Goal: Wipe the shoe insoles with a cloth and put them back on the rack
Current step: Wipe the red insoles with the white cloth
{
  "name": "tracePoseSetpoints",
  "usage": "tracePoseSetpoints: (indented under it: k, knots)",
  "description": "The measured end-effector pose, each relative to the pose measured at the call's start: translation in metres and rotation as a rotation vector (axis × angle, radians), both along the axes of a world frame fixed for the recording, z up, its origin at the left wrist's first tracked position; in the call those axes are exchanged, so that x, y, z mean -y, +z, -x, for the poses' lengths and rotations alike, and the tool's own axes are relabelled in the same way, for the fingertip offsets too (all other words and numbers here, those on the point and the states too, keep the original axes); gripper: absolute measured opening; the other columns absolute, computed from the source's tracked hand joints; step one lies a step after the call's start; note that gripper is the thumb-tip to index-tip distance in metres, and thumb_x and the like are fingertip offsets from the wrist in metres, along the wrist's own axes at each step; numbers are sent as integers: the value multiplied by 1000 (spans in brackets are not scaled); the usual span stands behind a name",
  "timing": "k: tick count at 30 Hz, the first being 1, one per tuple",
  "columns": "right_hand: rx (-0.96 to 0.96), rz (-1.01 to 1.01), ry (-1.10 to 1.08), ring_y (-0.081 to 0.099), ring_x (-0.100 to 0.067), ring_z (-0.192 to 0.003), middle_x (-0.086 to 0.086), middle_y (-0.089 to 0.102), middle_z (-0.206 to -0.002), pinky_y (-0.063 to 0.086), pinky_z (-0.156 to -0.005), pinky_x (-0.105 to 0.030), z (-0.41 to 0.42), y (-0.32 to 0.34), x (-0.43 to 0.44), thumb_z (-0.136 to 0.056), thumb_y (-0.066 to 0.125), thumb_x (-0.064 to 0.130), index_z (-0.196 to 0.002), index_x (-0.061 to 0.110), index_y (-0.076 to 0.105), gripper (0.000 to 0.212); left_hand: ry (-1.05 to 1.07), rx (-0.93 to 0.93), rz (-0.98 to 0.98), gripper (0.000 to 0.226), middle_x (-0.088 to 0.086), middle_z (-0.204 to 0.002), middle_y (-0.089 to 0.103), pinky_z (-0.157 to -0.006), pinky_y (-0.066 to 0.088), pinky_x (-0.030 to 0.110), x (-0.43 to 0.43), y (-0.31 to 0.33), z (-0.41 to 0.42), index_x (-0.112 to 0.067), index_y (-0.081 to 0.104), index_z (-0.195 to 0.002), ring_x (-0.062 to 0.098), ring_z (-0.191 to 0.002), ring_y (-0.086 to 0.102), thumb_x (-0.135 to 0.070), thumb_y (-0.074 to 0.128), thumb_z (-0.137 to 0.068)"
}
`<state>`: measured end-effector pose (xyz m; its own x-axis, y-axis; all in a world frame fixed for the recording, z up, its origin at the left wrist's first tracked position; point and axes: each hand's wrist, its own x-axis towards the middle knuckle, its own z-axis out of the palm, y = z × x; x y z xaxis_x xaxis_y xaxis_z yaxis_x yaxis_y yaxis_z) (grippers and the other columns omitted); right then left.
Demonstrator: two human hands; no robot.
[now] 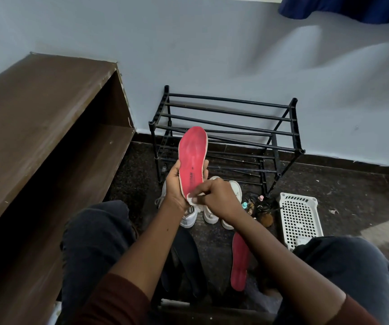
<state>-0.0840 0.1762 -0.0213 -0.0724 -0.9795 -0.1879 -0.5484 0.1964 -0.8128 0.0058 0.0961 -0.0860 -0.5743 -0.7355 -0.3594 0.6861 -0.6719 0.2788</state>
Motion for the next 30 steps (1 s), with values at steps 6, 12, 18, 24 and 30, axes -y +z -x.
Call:
tracePoseSetpoints:
  k: [6,12,18,24,30]
  knots:
    - [-2,100,-328,61,-1,-61,-5,71,-76,45,-60,-14,-2,5,10,-80,66,8,-89,11,74,13,-13,17,64,61,7,-119,63,-85,54,38,-1,7,4,-9,47,-133,21,-96,69,-53,29,-95]
    - [-181,119,-195,60,-24,-103,-14,65,-111,43,-87,-21,-26,0,9,-80,60,0,-100,3,71,23,58,-3,44,61,9,-120,61,-88,52,33,-2,6,7,-6,45,-134,22,-94,69,-50,28,-96]
    - [7,16,-68,59,-2,-72,-6,69,-88,40,-64,-9,-9,11,4,-74,70,5,-91,11,75,18,93,31,-1,57,11,-112,64,-73,56,28,2,3,3,-6,52,-125,23,-86,71,-49,29,-96]
    - [-61,55,-268,65,-3,-69,-12,71,-88,41,-62,-9,-3,9,7,-80,66,5,-94,7,73,17,34,50,12,60,8,-115,62,-78,55,30,1,4,6,-8,50,-130,20,-88,70,-53,30,-95]
    - [-136,80,-117,62,-18,-92,-8,68,-99,42,-76,-11,-13,1,-1,-78,65,0,-92,9,74,19,30,26,-16,61,13,-107,66,-71,57,29,0,1,7,-1,55,-120,23,-83,71,-52,29,-97]
